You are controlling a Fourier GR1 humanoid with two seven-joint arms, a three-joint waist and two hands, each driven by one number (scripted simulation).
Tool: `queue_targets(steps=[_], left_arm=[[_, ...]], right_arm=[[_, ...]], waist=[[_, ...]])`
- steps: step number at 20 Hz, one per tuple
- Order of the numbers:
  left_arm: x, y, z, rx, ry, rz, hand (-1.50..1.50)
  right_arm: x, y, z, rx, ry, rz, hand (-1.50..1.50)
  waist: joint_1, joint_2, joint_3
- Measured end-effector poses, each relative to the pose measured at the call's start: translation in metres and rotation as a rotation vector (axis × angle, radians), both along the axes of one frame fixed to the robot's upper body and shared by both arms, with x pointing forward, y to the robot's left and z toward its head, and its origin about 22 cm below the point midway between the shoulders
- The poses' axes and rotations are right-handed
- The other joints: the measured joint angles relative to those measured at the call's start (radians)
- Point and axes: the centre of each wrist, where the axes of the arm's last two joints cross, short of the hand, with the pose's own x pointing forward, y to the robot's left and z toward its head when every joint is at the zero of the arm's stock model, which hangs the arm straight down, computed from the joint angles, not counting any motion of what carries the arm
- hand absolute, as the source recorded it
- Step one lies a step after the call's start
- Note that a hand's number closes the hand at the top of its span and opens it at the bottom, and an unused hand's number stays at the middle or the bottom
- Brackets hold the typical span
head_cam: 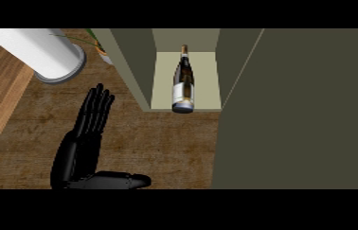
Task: Pick up the wine, place it into the cabinet and close the cabinet
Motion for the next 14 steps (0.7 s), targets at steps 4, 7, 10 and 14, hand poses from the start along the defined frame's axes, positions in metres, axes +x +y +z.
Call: queue_targets(steps=[4,7,10,14], left_arm=[[-0.012,0.023,0.002,-0.011,0.002,-0.061,1.5],[-0.02,0.041,-0.006,-0.017,0.006,-0.079,1.5],[-0.018,0.059,-0.002,-0.022,0.002,-0.091,1.5],[-0.025,0.079,-0.007,-0.022,-0.004,-0.094,1.5]], right_arm=[[-0.001,-0.004,-0.001,-0.092,0.002,0.087,1.5],[-0.004,-0.01,-0.001,-0.135,-0.002,0.109,1.5],[-0.005,-0.011,-0.002,-0.136,-0.007,0.116,1.5],[-0.006,-0.011,-0.002,-0.135,-0.013,0.145,1.5]], waist=[[0.001,0.0,0.0],[-0.002,0.001,-0.001],[-0.003,0.002,-0.001],[-0.002,0.003,0.0]])
